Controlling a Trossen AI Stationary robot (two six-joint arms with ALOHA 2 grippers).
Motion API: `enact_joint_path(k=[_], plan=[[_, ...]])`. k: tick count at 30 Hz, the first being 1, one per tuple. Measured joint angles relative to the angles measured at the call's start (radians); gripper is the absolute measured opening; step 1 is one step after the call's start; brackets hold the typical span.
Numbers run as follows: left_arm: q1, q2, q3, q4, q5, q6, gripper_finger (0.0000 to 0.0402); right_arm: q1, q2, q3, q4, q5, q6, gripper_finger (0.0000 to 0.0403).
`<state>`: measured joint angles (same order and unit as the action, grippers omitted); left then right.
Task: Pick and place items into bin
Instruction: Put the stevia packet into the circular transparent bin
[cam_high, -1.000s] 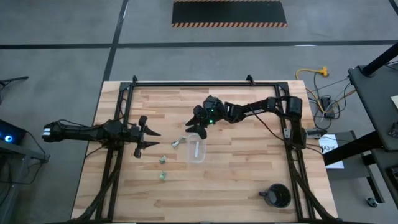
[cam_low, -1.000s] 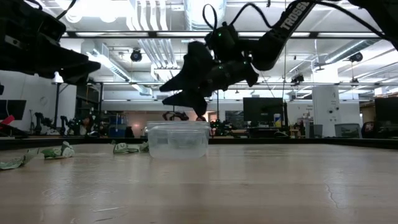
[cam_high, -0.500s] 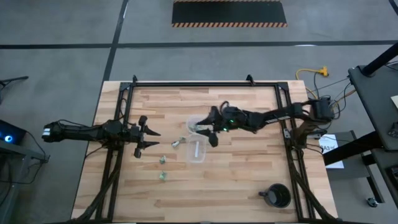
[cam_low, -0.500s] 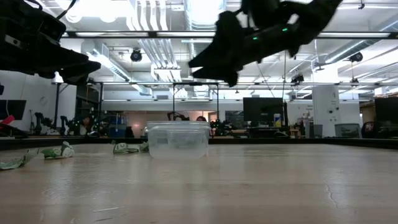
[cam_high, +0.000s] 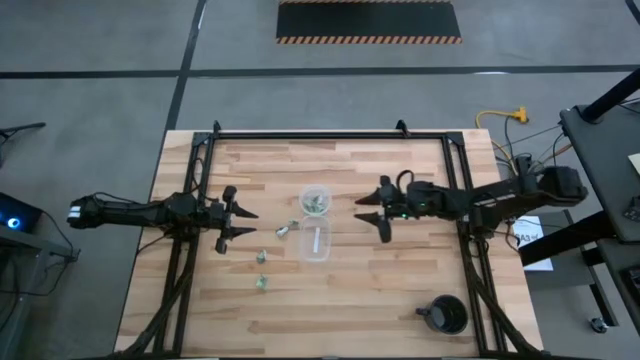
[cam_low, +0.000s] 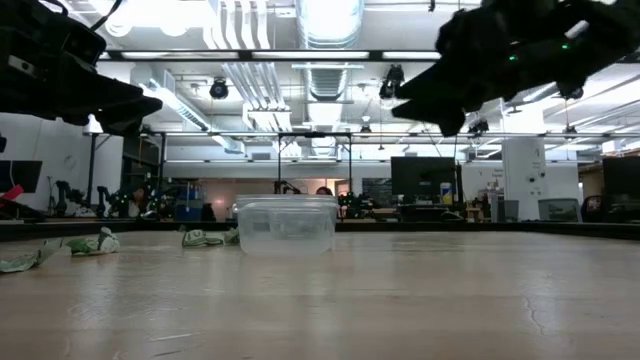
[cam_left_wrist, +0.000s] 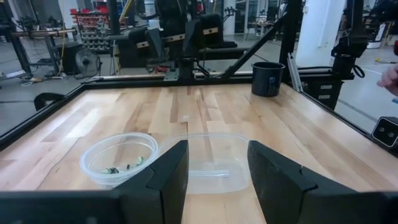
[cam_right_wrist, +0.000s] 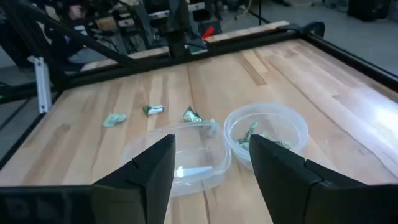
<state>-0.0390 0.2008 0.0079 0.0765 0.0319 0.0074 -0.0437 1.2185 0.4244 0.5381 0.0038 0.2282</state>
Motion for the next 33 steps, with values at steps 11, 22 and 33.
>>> enact_joint_path(k=[11,22,33], plan=[[0.0,0.001,0.0,0.021,-0.003,0.006,0.0149,0.0,-0.181,-0.096,-0.034,-0.004,-0.026,0.0196],[0.0,0.002,0.0,0.021,-0.007,0.055,0.0149,0.0,-0.384,-0.194,-0.027,-0.005,-0.022,0.0196],[0.0,0.0,0.0,0.061,-0.008,0.058,0.0149,0.0,-0.595,-0.294,-0.026,-0.012,-0.023,0.0196]])
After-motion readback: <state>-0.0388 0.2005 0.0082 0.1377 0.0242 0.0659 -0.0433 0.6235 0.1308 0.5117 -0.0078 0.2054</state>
